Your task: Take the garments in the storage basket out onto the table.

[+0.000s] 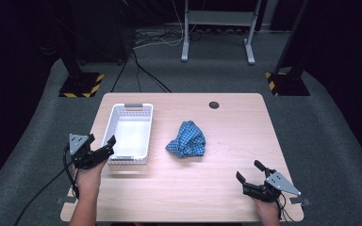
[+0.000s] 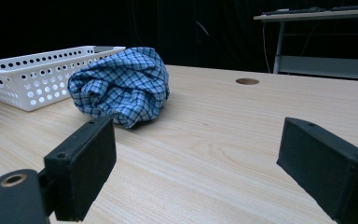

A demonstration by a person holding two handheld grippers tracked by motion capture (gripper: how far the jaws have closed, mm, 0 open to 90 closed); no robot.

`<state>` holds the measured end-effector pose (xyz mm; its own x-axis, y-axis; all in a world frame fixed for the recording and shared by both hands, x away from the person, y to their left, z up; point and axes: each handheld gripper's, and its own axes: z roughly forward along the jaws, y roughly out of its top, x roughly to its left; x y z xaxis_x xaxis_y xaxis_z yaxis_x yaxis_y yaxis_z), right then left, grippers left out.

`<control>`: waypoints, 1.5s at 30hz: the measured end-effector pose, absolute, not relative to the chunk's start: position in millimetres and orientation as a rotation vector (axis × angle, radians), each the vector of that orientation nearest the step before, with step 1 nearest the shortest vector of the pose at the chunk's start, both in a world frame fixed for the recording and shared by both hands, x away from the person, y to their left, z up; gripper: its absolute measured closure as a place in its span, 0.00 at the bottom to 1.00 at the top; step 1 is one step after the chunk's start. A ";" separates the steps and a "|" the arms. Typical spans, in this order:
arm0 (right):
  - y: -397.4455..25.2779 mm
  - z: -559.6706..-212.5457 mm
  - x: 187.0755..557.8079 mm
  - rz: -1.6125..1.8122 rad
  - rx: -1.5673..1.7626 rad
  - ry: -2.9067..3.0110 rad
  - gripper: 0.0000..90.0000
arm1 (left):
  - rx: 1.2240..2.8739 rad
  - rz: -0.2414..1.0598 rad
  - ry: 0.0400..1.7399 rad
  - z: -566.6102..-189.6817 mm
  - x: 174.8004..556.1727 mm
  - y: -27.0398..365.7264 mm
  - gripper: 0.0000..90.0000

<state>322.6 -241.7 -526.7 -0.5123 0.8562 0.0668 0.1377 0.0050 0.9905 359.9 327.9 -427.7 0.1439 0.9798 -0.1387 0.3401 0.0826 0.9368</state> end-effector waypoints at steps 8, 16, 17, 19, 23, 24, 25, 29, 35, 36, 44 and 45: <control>-241.1 -526.7 322.4 1.554 1.025 1.695 0.11 | 1.430 0.829 1.379 -444.2 343.1 345.0 0.18; -240.5 -526.6 322.2 1.548 1.023 1.696 0.11 | 1.415 0.843 1.379 -457.2 329.8 354.2 0.17; -240.4 -526.6 322.2 1.547 1.023 1.696 0.11 | 1.418 0.852 1.380 -459.4 328.2 354.9 0.17; -240.2 -526.5 322.2 1.544 1.024 1.698 0.11 | 1.412 0.851 1.381 -464.1 325.3 356.1 0.17; -240.2 -526.5 322.3 1.544 1.024 1.699 0.11 | 1.413 0.857 1.370 -475.1 319.2 356.7 0.17; -240.2 -526.5 322.4 1.544 1.024 1.699 0.11 | 1.417 0.849 1.369 -477.8 318.2 357.2 0.17; -240.1 -526.5 322.4 1.544 1.025 1.700 0.11 | 1.419 0.842 1.368 -480.3 317.2 357.5 0.17; -240.1 -526.5 322.4 1.543 1.022 1.700 0.11 | 1.427 0.835 1.371 -488.2 314.3 357.9 0.17; -240.1 -526.5 322.3 1.543 1.023 1.699 0.11 | 1.431 0.828 1.367 -496.4 312.8 355.0 0.17; -240.2 -526.5 322.3 1.543 1.023 1.699 0.11 | 1.434 0.825 1.365 -497.8 312.6 354.3 0.17; -240.5 -526.5 322.3 1.549 1.022 1.700 0.11 | 1.446 0.799 1.377 -508.2 313.4 348.3 0.17; -240.6 -526.5 322.3 1.550 1.022 1.700 0.11 | 1.451 0.797 1.377 -508.9 313.6 347.5 0.17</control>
